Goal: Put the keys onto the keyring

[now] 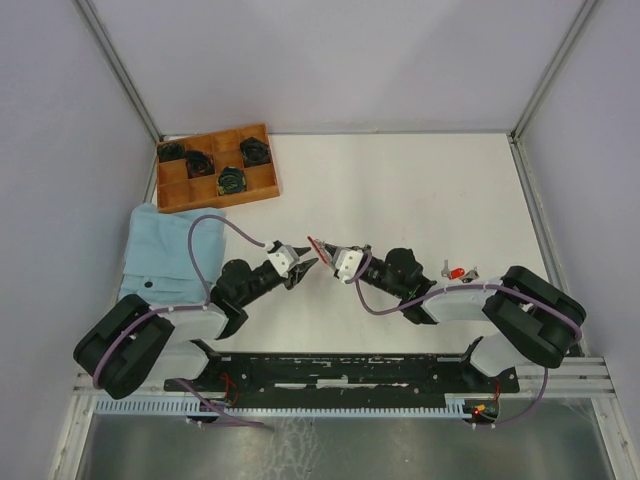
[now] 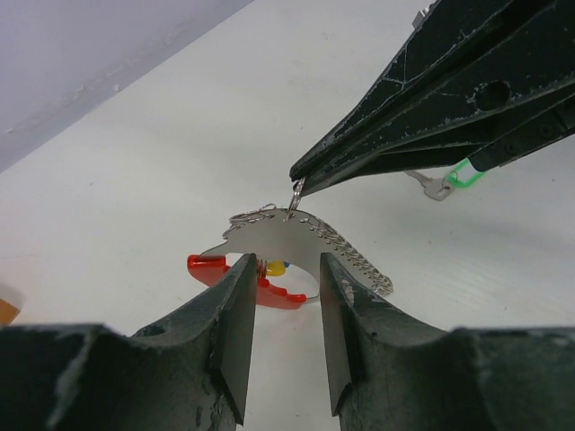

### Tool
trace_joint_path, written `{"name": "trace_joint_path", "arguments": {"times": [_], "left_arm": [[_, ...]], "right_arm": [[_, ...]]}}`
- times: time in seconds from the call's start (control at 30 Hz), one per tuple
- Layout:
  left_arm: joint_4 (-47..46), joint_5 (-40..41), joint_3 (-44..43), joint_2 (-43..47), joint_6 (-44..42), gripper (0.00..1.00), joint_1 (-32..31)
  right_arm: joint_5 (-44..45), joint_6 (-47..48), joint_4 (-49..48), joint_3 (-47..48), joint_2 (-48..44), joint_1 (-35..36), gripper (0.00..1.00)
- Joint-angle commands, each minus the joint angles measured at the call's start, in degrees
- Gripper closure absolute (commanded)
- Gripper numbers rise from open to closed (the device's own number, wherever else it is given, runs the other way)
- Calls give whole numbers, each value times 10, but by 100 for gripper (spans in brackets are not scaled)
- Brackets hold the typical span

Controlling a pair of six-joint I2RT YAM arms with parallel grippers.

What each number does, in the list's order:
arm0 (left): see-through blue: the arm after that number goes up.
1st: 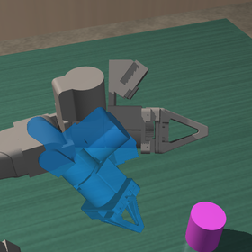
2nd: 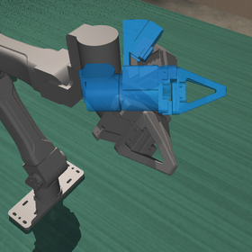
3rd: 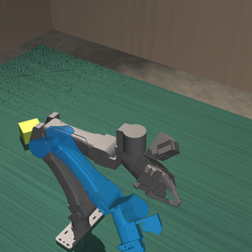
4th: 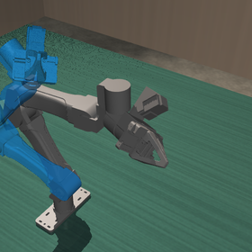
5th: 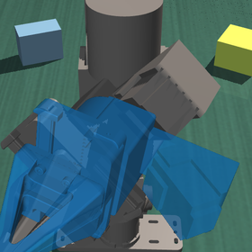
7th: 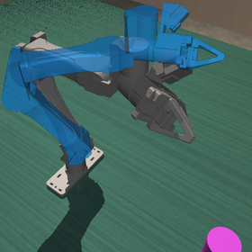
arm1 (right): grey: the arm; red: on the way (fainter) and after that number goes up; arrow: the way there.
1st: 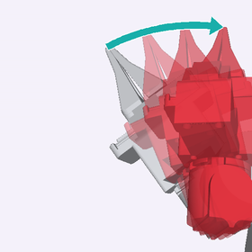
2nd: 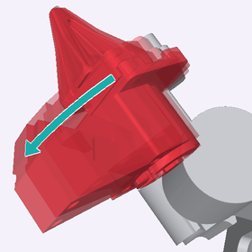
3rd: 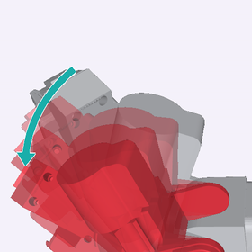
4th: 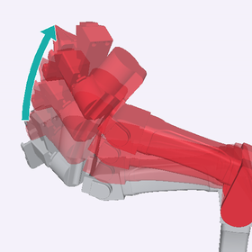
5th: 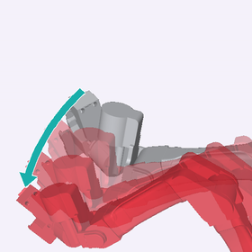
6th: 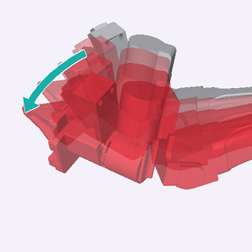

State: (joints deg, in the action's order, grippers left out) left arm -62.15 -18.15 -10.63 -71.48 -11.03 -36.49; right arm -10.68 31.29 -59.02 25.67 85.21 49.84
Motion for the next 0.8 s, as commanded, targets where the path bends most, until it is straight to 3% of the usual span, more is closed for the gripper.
{"name": "trace_joint_path", "arguments": {"times": [0.0, 0.6, 0.77], "left_arm": [[-76, -23, -18, -25, -49, 60, -1], [-100, -56, -28, -50, -69, 78, -1], [-80, -61, -36, -50, -75, 89, -1]], "right_arm": [[-21, -15, -24, 10, -18, -2, 99], [-39, -24, -1, 19, -23, -2, 99], [-41, -30, 1, 21, -22, -2, 99]]}}
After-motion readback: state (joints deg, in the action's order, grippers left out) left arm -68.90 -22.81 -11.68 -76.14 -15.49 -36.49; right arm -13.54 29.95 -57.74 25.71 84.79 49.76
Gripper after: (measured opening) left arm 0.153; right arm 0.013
